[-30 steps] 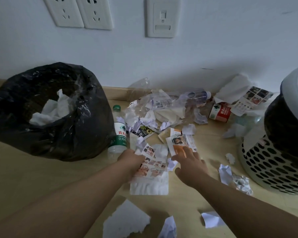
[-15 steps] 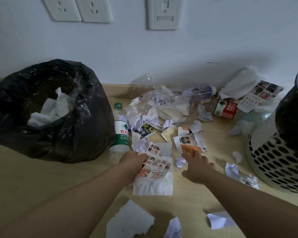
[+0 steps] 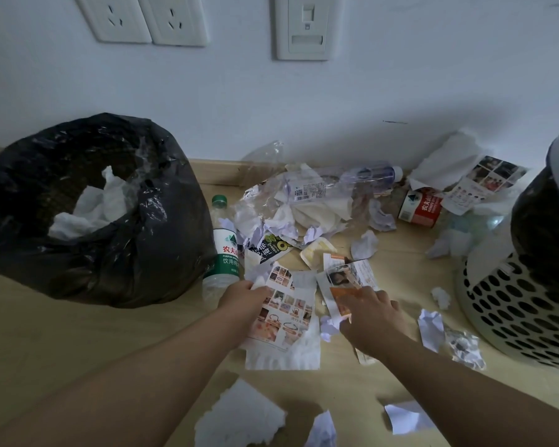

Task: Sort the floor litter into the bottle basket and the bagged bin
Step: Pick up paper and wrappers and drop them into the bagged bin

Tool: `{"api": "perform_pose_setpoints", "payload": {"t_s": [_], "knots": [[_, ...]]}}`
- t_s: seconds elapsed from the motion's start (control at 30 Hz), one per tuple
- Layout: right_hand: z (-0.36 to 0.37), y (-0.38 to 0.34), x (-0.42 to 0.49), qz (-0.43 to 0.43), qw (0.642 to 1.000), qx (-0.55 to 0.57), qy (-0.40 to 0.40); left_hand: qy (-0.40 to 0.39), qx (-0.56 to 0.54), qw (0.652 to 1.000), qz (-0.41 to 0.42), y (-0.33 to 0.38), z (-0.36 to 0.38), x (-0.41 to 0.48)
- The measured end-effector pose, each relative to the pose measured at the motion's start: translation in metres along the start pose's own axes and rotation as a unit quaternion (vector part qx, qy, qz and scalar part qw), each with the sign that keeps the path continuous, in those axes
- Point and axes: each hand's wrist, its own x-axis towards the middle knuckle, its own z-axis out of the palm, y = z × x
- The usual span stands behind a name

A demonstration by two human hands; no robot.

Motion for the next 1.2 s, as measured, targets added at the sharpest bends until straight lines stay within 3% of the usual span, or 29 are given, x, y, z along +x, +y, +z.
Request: {"api": "perform_pose_setpoints", "payload": {"t_s": [0.2,0.37,0.8,0.93,1.0,1.1,1.2], "knots": [[0.016,0.003,-0.004,-0.014,0.994,-0.031,-0.104,-0.005,0.009,1.0,0.006,-0.001,0.0,-0.001],[0.015,0.006,-0.003,-0.026,0.988,-0.075,-0.136,-0.007,0.02,1.0,0.012,0.001,0.001,-0.006],[0.011,0.012,-0.007,-0.041,0.979,-0.137,-0.143,0.002,0.042,0.999,0.01,0.001,-0.002,-0.008],[0.009,0.014,-0.006,-0.04,0.989,-0.06,-0.13,0.005,0.049,0.999,0.007,0.002,-0.002,-0.009],[0.002,0.012,-0.006,-0.021,0.996,0.003,-0.085,0.012,0.057,0.998,0.008,0.002,-0.002,-0.008],[-0.022,0.011,-0.011,0.019,0.991,0.109,0.08,0.018,0.071,0.997,0.011,0.003,-0.001,-0.01],[-0.05,0.011,-0.012,0.07,0.929,0.315,0.181,0.018,0.064,0.998,0.007,0.007,0.0,-0.013]]}}
